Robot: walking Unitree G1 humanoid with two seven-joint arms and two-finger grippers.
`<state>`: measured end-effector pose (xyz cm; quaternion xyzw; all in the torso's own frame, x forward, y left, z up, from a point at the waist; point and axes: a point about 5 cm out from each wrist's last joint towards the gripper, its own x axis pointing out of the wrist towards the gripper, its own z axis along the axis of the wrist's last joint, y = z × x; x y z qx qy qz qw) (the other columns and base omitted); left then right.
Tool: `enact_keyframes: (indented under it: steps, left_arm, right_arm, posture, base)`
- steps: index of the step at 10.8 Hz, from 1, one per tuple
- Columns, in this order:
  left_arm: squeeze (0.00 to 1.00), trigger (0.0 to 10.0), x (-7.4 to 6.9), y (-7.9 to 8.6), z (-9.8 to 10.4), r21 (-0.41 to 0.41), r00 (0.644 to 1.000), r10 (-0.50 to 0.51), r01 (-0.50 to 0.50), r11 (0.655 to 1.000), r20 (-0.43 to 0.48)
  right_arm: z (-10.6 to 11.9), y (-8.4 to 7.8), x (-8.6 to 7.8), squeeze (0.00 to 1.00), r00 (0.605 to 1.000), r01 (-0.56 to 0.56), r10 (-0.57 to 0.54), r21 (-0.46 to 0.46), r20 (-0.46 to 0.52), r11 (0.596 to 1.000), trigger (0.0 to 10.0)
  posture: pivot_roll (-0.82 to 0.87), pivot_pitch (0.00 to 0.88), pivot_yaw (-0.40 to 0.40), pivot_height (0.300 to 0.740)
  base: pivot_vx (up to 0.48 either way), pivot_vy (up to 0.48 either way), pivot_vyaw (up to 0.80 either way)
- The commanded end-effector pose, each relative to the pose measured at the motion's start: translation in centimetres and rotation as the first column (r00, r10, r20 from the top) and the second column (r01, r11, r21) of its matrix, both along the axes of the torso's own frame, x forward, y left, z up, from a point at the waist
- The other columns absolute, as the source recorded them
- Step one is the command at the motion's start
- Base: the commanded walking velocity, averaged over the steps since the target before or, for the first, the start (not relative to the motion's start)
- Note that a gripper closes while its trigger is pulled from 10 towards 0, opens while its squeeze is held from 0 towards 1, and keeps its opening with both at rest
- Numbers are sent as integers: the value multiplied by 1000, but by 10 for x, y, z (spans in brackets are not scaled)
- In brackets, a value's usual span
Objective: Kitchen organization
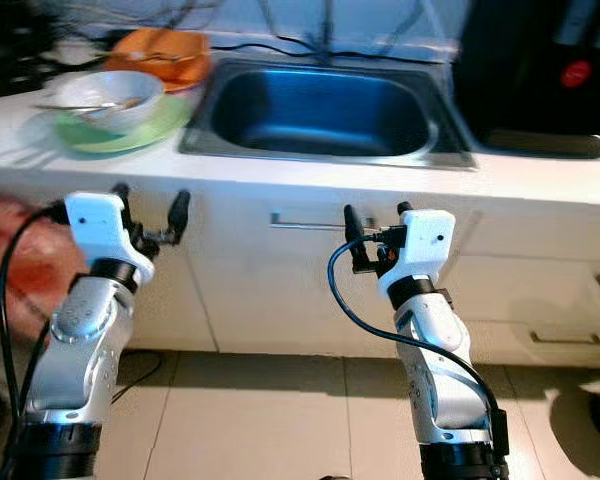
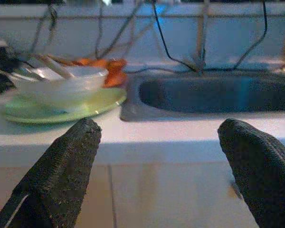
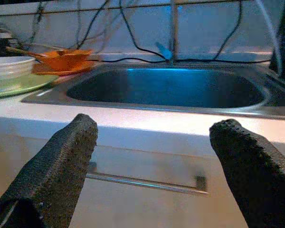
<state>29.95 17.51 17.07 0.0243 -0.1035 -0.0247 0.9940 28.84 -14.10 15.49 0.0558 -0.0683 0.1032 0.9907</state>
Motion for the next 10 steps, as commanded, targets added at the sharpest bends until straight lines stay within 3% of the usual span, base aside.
enact_keyframes:
  steps: [1, 2, 3, 10]
  left_arm:
    - [0, 10000, 1, -4, 12, 1, 999, -20, 20, 1000, 49]
    - [0, 10000, 0, -14, 21, 6, 992, -89, 89, 996, 94]
    - [0, 10000, 0, -16, 22, 5, 990, -98, 98, 995, 101]
    - [0, 10000, -3, -20, 22, -2, 986, -128, 128, 992, 106]
  right_arm:
    - [6, -1, 1, 0, 1000, 3, -3, 5, 20, 1000, 10000]
    - [22, 1, 4, 0, 997, -2, 1, 8, 72, 1000, 10000]
    - [25, 2, 4, 0, 997, -4, 3, 8, 83, 1000, 10000]
    - [24, 2, 3, 0, 997, -10, 11, -4, 77, 1000, 10000]
  posture:
    - [56, 0, -30, 740]
    - [52, 0, -30, 740]
    - [50, 0, -30, 740]
    - [51, 0, -37, 740]
  base:
    - [0, 0, 0]
    - [296, 0, 0]
    - [390, 0, 0]
    - [402, 0, 0]
